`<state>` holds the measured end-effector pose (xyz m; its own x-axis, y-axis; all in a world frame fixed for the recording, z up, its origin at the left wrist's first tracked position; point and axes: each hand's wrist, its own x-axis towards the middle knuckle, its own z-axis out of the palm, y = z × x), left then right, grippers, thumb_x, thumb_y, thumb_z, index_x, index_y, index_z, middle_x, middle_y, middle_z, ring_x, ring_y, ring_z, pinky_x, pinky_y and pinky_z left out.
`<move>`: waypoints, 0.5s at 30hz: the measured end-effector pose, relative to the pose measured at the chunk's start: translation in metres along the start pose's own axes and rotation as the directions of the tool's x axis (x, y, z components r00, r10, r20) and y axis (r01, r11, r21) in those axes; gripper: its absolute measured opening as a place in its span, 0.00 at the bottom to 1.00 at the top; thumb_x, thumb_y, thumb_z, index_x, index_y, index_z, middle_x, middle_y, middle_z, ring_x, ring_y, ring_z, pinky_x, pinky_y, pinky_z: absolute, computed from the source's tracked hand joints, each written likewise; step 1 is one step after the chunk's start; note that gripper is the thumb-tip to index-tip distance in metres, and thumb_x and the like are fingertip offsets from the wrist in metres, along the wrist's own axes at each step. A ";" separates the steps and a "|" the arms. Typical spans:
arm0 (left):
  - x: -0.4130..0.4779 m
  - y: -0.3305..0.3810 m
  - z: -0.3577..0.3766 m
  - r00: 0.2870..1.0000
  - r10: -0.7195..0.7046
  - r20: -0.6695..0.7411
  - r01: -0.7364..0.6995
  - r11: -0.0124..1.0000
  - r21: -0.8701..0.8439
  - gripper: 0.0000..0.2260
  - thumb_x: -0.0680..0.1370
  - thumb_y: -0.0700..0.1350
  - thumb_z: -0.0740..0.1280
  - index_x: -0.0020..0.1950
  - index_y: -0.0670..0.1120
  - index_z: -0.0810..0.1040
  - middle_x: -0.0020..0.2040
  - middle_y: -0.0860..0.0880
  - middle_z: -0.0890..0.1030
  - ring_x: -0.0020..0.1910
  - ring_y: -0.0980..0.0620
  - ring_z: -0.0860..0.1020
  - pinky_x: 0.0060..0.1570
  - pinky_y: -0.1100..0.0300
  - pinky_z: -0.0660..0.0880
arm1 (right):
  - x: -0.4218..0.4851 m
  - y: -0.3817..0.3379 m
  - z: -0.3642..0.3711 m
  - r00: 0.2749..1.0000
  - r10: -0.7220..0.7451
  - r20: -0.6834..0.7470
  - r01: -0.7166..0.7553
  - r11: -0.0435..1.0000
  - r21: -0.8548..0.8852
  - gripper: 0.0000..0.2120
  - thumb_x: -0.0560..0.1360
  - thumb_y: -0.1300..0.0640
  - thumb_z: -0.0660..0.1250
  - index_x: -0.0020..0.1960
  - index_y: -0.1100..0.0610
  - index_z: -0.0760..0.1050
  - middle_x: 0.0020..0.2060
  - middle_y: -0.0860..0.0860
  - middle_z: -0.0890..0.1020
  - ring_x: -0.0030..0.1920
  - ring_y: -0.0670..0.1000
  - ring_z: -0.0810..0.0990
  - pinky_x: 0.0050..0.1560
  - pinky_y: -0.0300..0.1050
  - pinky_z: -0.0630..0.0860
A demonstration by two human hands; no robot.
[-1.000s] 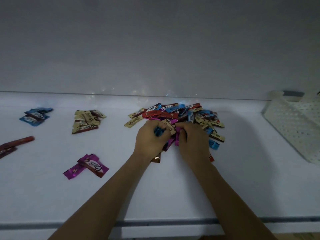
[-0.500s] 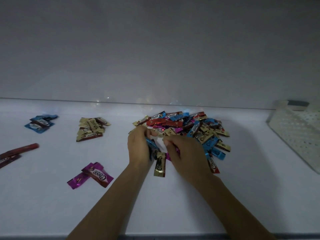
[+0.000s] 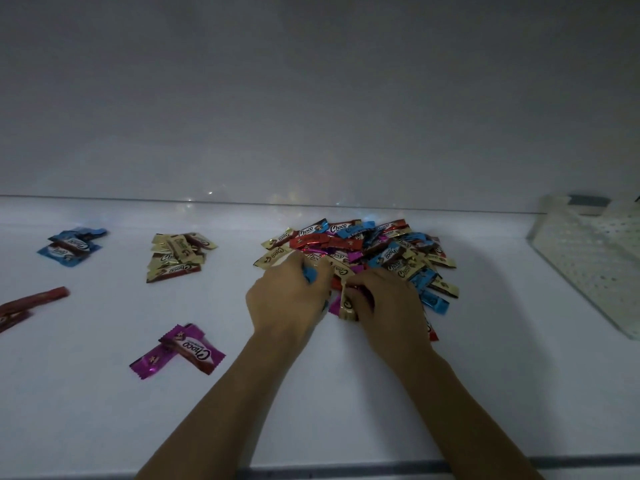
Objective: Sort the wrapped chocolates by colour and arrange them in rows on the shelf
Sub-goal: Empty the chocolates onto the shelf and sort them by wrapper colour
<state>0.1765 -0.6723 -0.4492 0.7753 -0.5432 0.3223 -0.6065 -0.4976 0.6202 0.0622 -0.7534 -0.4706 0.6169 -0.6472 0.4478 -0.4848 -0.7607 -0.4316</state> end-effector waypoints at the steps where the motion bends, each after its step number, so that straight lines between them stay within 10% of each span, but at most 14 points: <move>1: 0.002 -0.002 -0.003 0.998 0.050 0.031 -0.055 0.982 0.179 0.16 0.78 0.60 0.57 0.44 0.48 0.71 0.37 0.53 0.75 0.40 0.48 0.76 0.39 0.57 0.68 | 0.000 0.001 0.000 1.000 0.010 -0.024 -0.010 1.000 0.007 0.07 0.78 0.57 0.64 0.53 0.55 0.79 0.47 0.51 0.80 0.49 0.52 0.77 0.54 0.53 0.73; 5: 0.009 -0.007 -0.010 0.993 0.071 0.097 -0.107 0.891 0.440 0.20 0.78 0.65 0.54 0.46 0.48 0.69 0.41 0.50 0.73 0.40 0.47 0.75 0.40 0.58 0.67 | -0.001 -0.001 -0.007 0.993 0.117 -0.013 -0.117 0.988 -0.104 0.10 0.79 0.53 0.59 0.56 0.52 0.77 0.51 0.49 0.79 0.56 0.51 0.74 0.62 0.49 0.64; 15: -0.004 0.008 0.012 0.984 0.085 0.157 -0.115 0.975 0.192 0.22 0.81 0.62 0.51 0.63 0.50 0.74 0.57 0.48 0.75 0.56 0.47 0.76 0.44 0.56 0.68 | -0.002 -0.004 -0.006 0.993 0.088 0.074 -0.080 0.992 -0.099 0.08 0.79 0.52 0.61 0.54 0.50 0.78 0.46 0.47 0.80 0.51 0.49 0.75 0.62 0.47 0.64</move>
<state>0.1666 -0.6821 -0.4544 0.6837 -0.6830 0.2571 -0.7138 -0.5524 0.4306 0.0592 -0.7494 -0.4646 0.6158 -0.7062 0.3494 -0.5917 -0.7073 -0.3867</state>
